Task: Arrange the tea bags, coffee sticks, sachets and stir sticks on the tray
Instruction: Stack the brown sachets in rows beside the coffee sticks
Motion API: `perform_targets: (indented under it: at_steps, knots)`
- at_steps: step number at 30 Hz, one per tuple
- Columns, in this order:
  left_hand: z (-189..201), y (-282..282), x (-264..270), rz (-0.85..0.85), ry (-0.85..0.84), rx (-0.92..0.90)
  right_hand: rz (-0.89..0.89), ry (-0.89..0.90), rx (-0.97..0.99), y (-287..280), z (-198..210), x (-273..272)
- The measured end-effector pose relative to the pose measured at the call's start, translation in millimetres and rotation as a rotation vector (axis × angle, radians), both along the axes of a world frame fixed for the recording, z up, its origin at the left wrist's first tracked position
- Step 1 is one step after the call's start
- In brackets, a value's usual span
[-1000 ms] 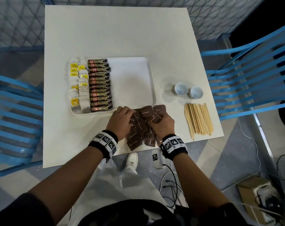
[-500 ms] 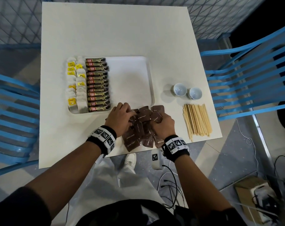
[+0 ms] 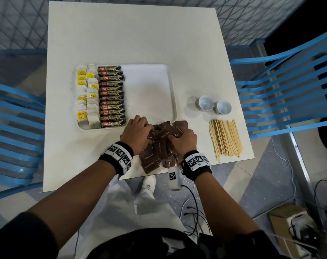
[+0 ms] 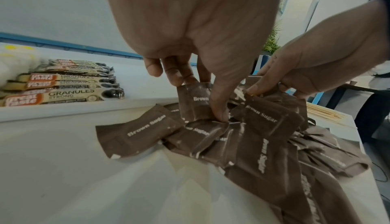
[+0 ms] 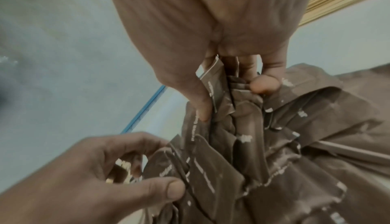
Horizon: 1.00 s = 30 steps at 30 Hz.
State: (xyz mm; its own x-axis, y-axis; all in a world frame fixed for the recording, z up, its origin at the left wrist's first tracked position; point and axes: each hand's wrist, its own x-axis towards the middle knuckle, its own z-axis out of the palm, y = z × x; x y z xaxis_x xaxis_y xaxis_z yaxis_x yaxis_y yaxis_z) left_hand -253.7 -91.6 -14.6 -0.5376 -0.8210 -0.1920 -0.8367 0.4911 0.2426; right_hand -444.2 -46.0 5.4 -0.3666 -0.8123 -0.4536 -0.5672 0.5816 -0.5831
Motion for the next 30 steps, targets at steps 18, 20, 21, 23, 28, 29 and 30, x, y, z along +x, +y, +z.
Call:
perform_targets:
  at_steps: [18,20,21,23,28,29,30]
  knots:
    - [20,-21,1,0.917,0.893,0.804,-0.281,-0.474,-0.292,-12,40,-25]
    - [28,-25,-4,1.035,1.136,1.015,-0.272,-0.589,-0.29,-17,53,-11]
    - [36,-26,-6,1.067,1.199,1.074,-0.269,-0.625,-0.277,-20,56,-5]
    - [47,-27,-6,1.078,1.295,1.181,-0.26,-0.623,-0.248,-25,53,12]
    - [56,-27,20,1.115,1.495,1.462,-0.092,-0.415,-0.207,-35,41,44]
    - [57,-28,26,1.102,1.509,1.498,-0.062,-0.376,-0.214,-37,41,47]
    - [58,-30,33,1.075,1.521,1.536,-0.044,-0.339,-0.218,-39,43,53]
